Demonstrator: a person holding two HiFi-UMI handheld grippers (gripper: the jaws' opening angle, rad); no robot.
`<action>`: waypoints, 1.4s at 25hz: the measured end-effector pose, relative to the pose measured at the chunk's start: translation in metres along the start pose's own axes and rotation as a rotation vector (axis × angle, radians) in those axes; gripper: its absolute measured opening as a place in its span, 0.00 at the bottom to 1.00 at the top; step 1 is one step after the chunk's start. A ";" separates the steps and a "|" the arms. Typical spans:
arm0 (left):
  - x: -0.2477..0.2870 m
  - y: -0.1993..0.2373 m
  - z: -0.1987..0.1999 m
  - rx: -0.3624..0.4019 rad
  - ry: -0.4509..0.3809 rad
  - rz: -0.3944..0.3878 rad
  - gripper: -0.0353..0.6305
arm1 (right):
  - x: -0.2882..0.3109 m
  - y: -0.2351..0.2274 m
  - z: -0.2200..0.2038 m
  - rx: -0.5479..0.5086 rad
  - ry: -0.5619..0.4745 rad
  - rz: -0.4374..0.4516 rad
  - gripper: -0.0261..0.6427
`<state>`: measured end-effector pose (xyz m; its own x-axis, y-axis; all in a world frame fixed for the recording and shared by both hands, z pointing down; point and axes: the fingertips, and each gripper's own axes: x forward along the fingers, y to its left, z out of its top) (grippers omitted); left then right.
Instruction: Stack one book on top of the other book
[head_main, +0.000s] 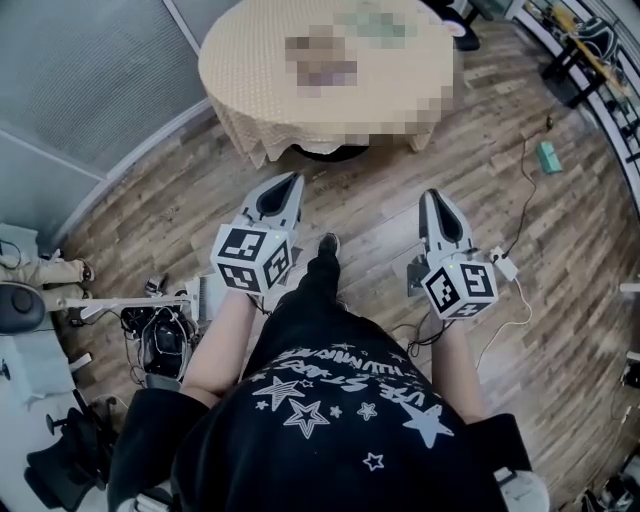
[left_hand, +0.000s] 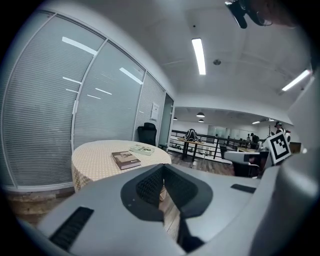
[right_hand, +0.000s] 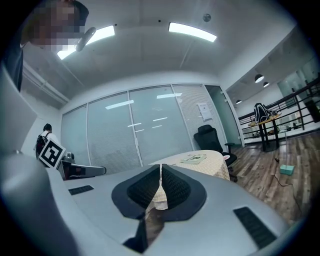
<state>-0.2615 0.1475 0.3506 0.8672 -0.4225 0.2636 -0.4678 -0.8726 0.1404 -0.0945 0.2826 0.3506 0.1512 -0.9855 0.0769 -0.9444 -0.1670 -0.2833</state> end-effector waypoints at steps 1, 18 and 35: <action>0.008 -0.001 -0.001 -0.003 0.001 -0.012 0.06 | 0.002 -0.005 0.001 -0.003 0.001 -0.014 0.08; 0.154 0.041 0.037 -0.017 0.045 -0.155 0.06 | 0.107 -0.082 0.035 0.015 0.006 -0.167 0.08; 0.268 0.107 0.043 -0.023 0.106 -0.242 0.06 | 0.212 -0.124 0.032 0.016 0.046 -0.244 0.08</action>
<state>-0.0715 -0.0700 0.3949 0.9320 -0.1731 0.3184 -0.2540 -0.9387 0.2330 0.0641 0.0937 0.3711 0.3605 -0.9135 0.1884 -0.8767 -0.4008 -0.2660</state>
